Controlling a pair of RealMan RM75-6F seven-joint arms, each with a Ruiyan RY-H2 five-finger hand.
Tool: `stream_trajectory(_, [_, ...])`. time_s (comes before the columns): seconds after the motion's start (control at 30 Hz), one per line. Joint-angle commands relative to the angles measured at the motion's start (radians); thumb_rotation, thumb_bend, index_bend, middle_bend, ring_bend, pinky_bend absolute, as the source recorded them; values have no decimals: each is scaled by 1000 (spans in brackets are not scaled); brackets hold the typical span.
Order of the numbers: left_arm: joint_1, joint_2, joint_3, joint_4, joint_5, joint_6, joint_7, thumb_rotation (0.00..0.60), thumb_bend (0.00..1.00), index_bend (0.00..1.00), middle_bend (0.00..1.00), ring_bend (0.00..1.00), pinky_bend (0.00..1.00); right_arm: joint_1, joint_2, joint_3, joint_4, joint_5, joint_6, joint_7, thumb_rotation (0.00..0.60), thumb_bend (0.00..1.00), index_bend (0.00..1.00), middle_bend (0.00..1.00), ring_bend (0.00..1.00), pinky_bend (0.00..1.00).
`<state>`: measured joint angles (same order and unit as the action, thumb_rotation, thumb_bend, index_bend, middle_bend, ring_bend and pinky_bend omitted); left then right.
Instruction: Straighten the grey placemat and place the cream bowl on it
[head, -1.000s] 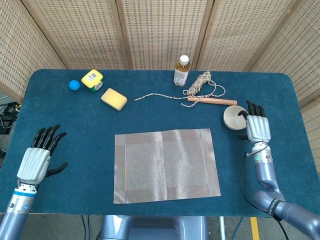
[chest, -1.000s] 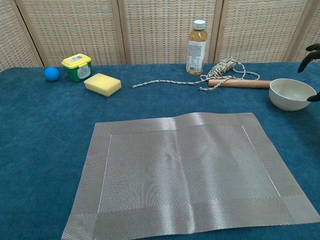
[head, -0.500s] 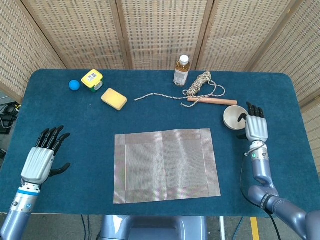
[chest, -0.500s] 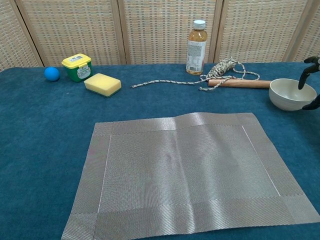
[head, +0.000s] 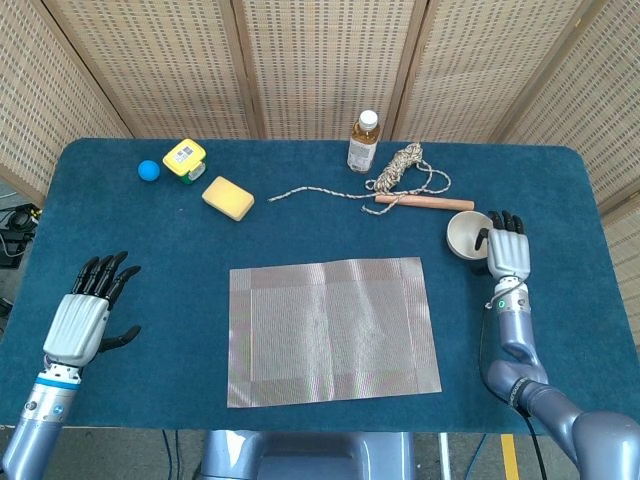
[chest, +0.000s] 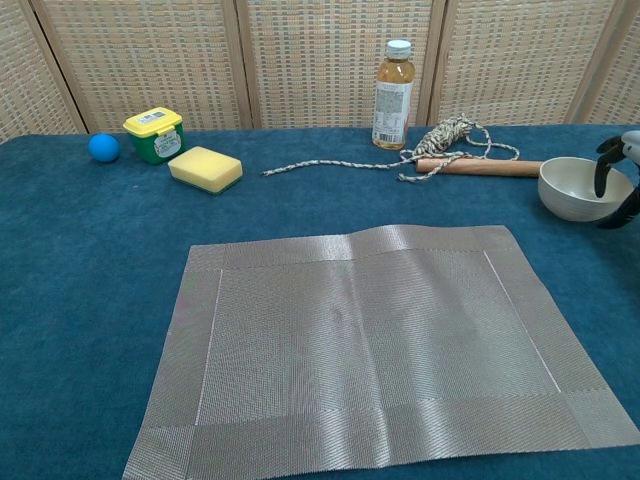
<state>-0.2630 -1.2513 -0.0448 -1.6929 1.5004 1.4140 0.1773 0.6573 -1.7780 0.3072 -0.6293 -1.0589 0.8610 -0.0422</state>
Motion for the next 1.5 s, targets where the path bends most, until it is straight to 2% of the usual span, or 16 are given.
stream_trajectory(0.03, [0,-2,-2,2,-2,-2,0,600,179,132,0,0,0,25,-48,-2,90,-19,-32,46,600,286,616,212,0,124])
stream_trajectory(0.27, [0,-7,-4,5,1,-5,0,600,179,140,0,0,0,55,-92,0,186,-46,-49,104,600,374,635,232,0,140])
stream_trajectory(0.47, [1,-8,-5,7,3,-7,-3,600,180,145,0,0,0,67,-127,-3,246,-71,-47,150,600,496,727,266,0,149])
stream_trajectory(0.73, [2,-9,-5,9,12,-6,-12,600,179,150,0,0,0,58,-146,-12,265,-106,4,190,600,505,762,277,0,149])
stream_trajectory(0.93, [5,-6,-5,6,21,0,-17,600,181,152,0,0,0,36,-135,-28,228,-140,67,200,600,505,766,277,0,149])
stream_trajectory(1.03, [6,-5,-3,4,28,2,-20,600,180,155,0,0,0,10,-115,-50,166,-174,135,198,600,506,769,277,0,149])
stream_trajectory(1.17, [8,-4,3,3,45,7,-17,600,180,159,0,0,0,-34,-64,-93,17,-233,235,170,600,505,772,277,0,149])
stream_trajectory(1.3, [14,-5,12,-2,74,24,-12,600,180,159,0,0,0,-71,3,-127,-206,-286,322,111,600,504,773,277,0,149])
stream_trajectory(1.5, [22,0,20,-10,99,41,-10,600,180,159,0,0,0,-90,85,-182,-548,-381,405,-56,600,504,777,277,0,153])
